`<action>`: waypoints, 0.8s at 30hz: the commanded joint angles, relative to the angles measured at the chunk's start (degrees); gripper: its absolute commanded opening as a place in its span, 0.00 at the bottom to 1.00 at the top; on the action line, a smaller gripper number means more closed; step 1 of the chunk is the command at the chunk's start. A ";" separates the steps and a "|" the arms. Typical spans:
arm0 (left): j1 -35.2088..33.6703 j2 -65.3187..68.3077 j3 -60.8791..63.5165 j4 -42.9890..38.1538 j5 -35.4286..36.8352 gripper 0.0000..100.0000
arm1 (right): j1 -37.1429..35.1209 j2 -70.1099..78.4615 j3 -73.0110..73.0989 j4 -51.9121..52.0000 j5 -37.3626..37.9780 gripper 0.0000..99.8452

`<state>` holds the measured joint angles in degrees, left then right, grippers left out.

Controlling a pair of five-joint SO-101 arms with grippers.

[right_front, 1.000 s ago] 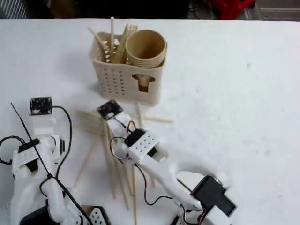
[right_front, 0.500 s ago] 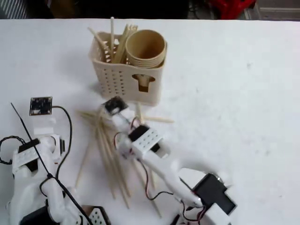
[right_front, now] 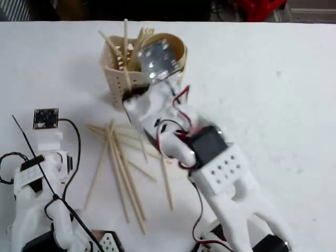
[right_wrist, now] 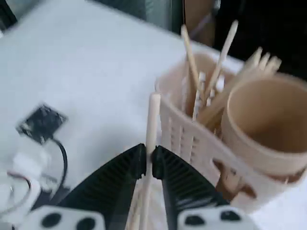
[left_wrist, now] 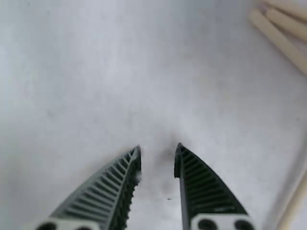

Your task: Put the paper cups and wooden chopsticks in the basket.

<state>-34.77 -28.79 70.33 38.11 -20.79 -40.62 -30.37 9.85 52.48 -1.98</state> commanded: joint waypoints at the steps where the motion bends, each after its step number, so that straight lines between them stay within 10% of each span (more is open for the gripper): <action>1: -0.40 -0.40 -0.35 -1.05 0.62 0.13 | 0.84 -0.31 -8.35 -14.20 0.70 0.02; 9: -0.40 -0.40 -0.35 -1.05 0.70 0.13 | 5.41 20.53 -20.66 -41.54 1.85 0.02; 24: -0.40 -0.40 -0.62 -0.79 0.35 0.13 | 5.23 29.85 -27.34 -13.14 9.58 0.10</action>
<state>-34.77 -28.79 70.33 38.11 -20.79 -34.90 0.31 -14.77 31.38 7.08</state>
